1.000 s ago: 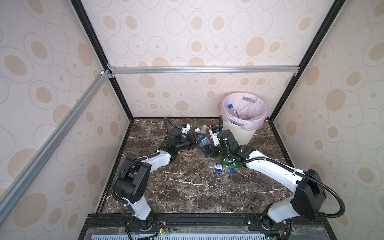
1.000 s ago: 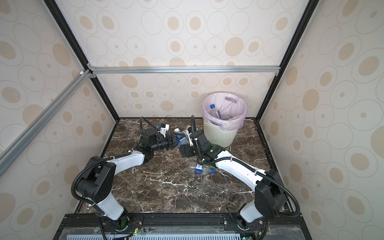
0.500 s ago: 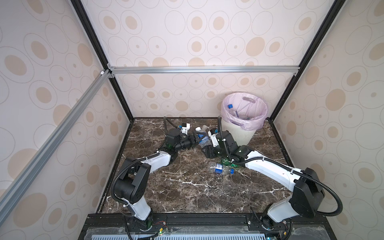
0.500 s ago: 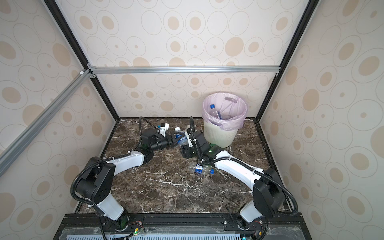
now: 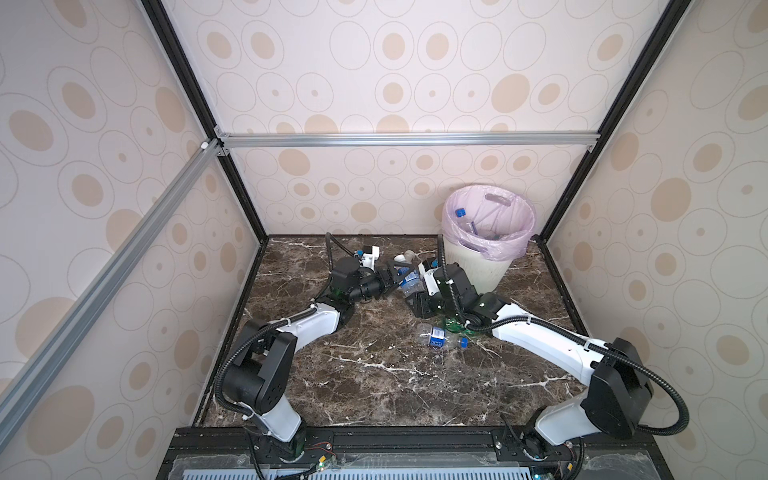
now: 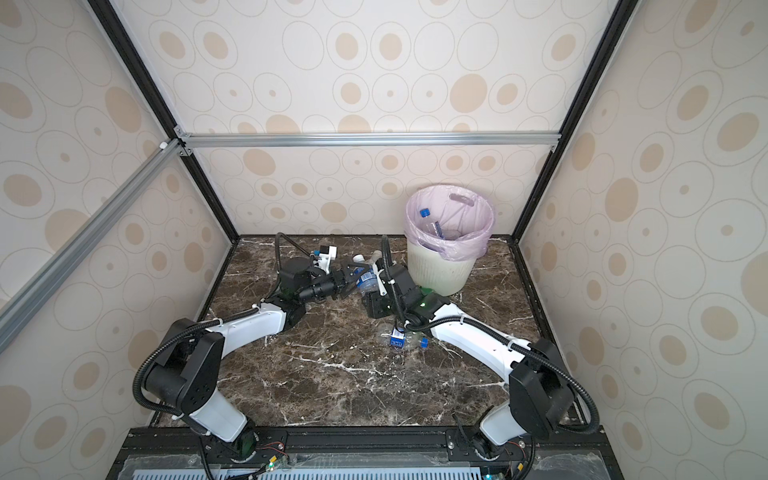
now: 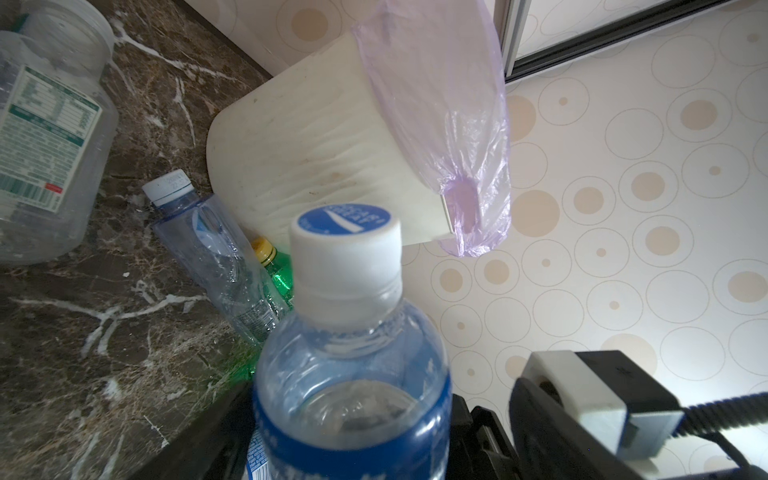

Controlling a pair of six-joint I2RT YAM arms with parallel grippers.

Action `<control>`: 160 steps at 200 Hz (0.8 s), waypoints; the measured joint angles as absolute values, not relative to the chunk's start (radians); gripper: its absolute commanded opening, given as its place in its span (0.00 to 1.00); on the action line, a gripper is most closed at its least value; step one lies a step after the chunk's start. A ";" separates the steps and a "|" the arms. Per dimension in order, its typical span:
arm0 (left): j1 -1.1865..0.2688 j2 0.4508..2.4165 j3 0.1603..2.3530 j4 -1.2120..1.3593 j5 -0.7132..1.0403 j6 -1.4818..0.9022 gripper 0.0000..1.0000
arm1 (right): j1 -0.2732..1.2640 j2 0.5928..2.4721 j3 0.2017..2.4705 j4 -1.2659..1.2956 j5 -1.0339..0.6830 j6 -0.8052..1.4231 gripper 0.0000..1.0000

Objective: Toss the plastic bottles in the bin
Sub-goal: 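Lift the water bottle with the left gripper while the right grasps its body, then raise the water bottle over the bin with the right gripper while the left releases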

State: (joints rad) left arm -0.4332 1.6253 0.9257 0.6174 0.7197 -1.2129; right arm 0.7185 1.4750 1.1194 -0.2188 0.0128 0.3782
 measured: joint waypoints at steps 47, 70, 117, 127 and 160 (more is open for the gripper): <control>-0.428 1.598 0.948 0.583 0.720 -1.193 0.99 | 0.716 1.423 1.119 -0.231 0.064 0.376 0.50; -0.426 1.579 0.975 0.532 0.719 -1.157 0.99 | 0.706 1.394 1.122 -0.257 0.090 0.369 0.50; -0.427 1.523 1.040 0.419 0.711 -1.052 0.99 | 0.625 1.353 1.178 -0.335 0.123 0.338 0.50; -0.429 1.511 1.058 0.387 0.704 -1.021 0.99 | 0.602 1.341 1.198 -0.348 0.129 0.329 0.50; -0.461 1.496 1.156 0.261 0.663 -0.902 0.99 | 0.516 1.301 1.288 -0.394 0.135 0.299 0.49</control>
State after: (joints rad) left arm -0.4614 1.4956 1.1564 0.2611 0.6628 -0.9020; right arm 0.5156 1.3006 1.2884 -0.3939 0.1352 0.2985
